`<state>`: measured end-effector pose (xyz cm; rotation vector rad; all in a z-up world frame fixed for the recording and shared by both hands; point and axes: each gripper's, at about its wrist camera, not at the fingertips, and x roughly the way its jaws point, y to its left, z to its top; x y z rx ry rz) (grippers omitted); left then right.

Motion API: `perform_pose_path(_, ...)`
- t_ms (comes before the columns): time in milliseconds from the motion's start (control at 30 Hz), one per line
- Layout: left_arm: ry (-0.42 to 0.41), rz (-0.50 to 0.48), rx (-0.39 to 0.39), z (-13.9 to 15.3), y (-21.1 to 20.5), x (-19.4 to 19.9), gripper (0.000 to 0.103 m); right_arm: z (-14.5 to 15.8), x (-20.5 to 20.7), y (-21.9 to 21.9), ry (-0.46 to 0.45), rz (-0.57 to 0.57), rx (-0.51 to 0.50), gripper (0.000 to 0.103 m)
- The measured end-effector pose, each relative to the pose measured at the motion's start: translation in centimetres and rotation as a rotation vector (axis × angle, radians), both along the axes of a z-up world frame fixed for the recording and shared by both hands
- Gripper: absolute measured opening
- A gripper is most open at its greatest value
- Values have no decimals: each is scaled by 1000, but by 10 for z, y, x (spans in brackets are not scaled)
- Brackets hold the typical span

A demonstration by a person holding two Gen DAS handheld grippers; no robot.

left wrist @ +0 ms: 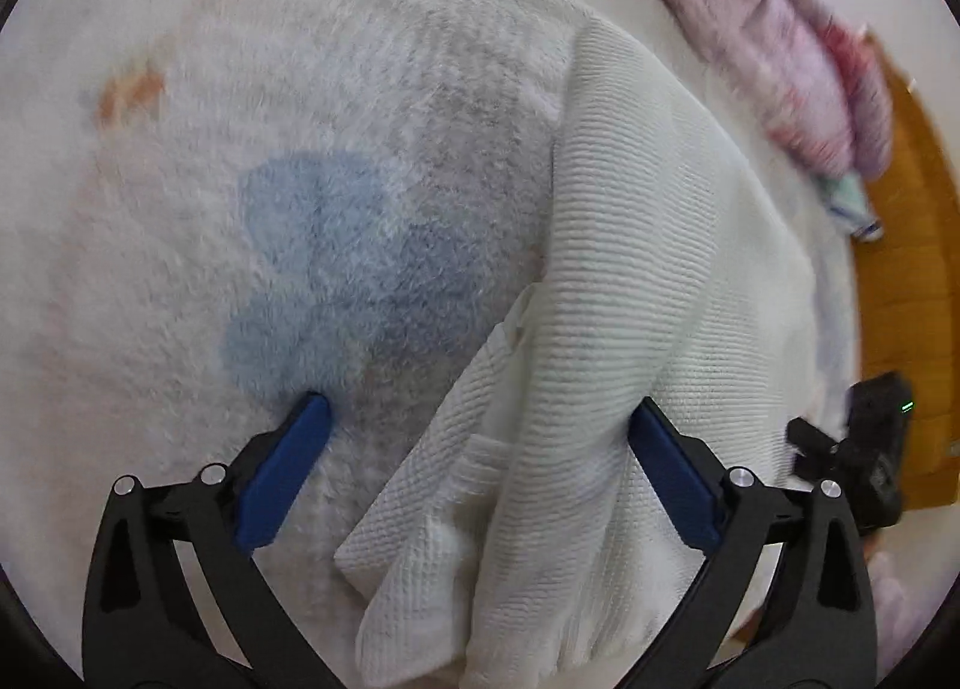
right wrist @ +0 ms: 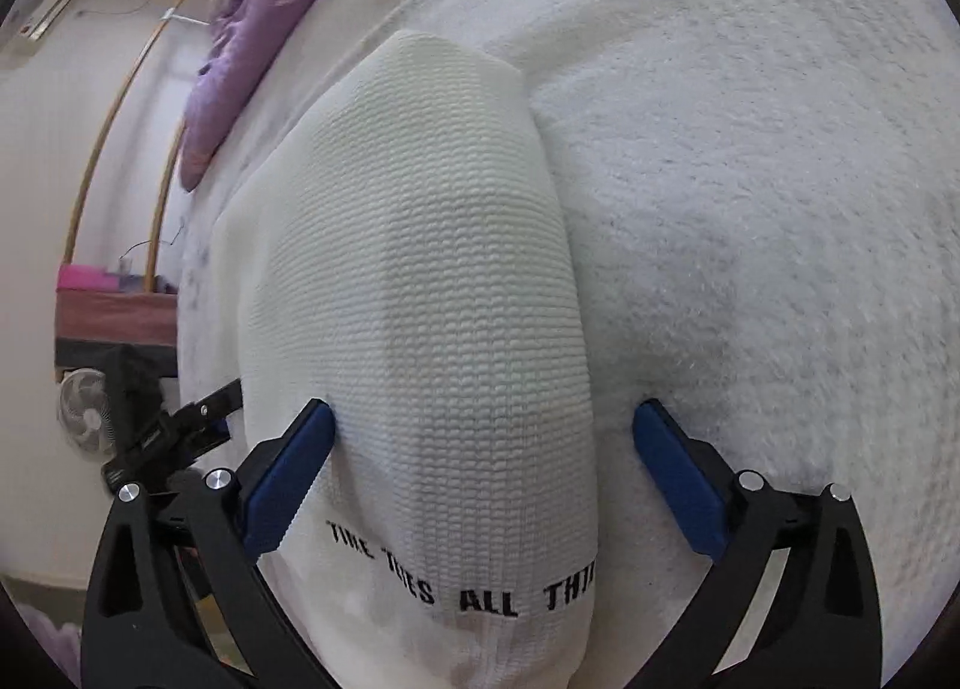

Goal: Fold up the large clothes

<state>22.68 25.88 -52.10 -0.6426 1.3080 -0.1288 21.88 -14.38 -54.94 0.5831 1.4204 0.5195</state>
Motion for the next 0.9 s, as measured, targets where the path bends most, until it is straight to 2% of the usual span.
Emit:
perform_pose_path(67, 13, -28, -80, -2, 4, -3, 98, -9, -6, -5, 84, -33, 140, 97)
perform_pose_path(100, 37, -41, -137, -9, 2, 2, 98, -17, -12, -3, 160, -31, 217, 97)
perform_pose_path(133, 82, -57, -272, -11, 8, -4, 98, -18, -18, 0, 178, -16, 218, 97)
perform_pose_path(167, 113, -57, -370, -17, 5, -10, 98, -16, -28, 9, 168, 37, 193, 97)
perform_pose_path(200, 172, -47, -516, -31, 0, -15, 98, -14, -36, 15, 172, 78, 174, 97)
perform_pose_path(233, 200, -35, -574, -36, -4, -35, 98, -15, -47, 22, 190, 115, 157, 97)
perform_pose_path(300, 183, -30, -523, -34, -13, -35, 95, -11, -54, 26, 171, 116, 127, 96)
perform_pose_path(333, 194, -49, -402, -26, -18, -30, 68, -10, -53, 26, 183, 92, 106, 87)
perform_pose_path(367, 217, -51, -325, -21, -19, -31, 46, -7, -50, 26, 210, 51, 44, 75)
perform_pose_path(400, 210, -18, -316, -14, -20, -30, 41, -2, -49, 25, 215, 42, -16, 54)
perform_pose_path(433, 195, 9, -295, -5, -23, -31, 34, 6, -49, 24, 203, 44, -41, 39)
perform_pose_path(500, 161, -19, -195, 20, -37, -31, 29, 37, -56, 23, 125, 53, -65, 28)
perform_pose_path(567, 128, -62, -96, 45, -55, -24, 25, 58, -62, 25, 88, 38, -79, 24)
perform_pose_path(667, 95, -57, -35, 75, -68, -14, 22, 91, -69, 32, 34, 14, -105, 21)
perform_pose_path(800, 58, -38, -1, 124, -76, 1, 21, 132, -68, 40, -43, 1, -111, 21)
perform_pose_path(867, 32, -42, 14, 161, -70, -22, 21, 154, -73, 42, -61, 11, -105, 21)
perform_pose_path(900, 26, -50, 28, 170, -71, -22, 21, 166, -72, 45, -74, 13, -98, 21)
